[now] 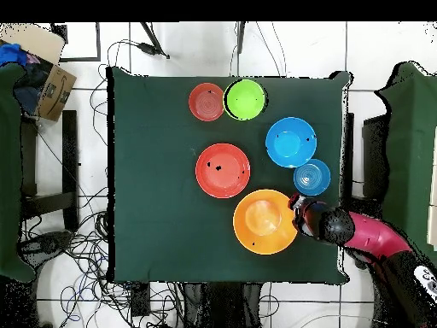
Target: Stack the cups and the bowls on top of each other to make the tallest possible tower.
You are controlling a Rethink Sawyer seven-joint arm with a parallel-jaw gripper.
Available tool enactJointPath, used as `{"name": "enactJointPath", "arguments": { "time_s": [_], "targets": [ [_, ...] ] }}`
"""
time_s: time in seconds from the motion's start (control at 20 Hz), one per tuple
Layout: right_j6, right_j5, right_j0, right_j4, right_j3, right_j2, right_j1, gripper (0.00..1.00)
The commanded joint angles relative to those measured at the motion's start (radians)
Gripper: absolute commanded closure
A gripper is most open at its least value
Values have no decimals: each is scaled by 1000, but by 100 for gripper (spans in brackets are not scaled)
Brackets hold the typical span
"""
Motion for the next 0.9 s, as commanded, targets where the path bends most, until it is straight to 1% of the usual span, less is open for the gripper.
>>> {"name": "enactJointPath", "arguments": {
  "time_s": [0.05, 0.55, 0.9],
  "targets": [
    [-162, -42, -23, -88, -84, 92, 31, 0],
    [-177, -13, -62, -95, -82, 125, 20, 0],
    [-174, -21, -76, -101, -80, 134, 27, 0]
  ]
}}
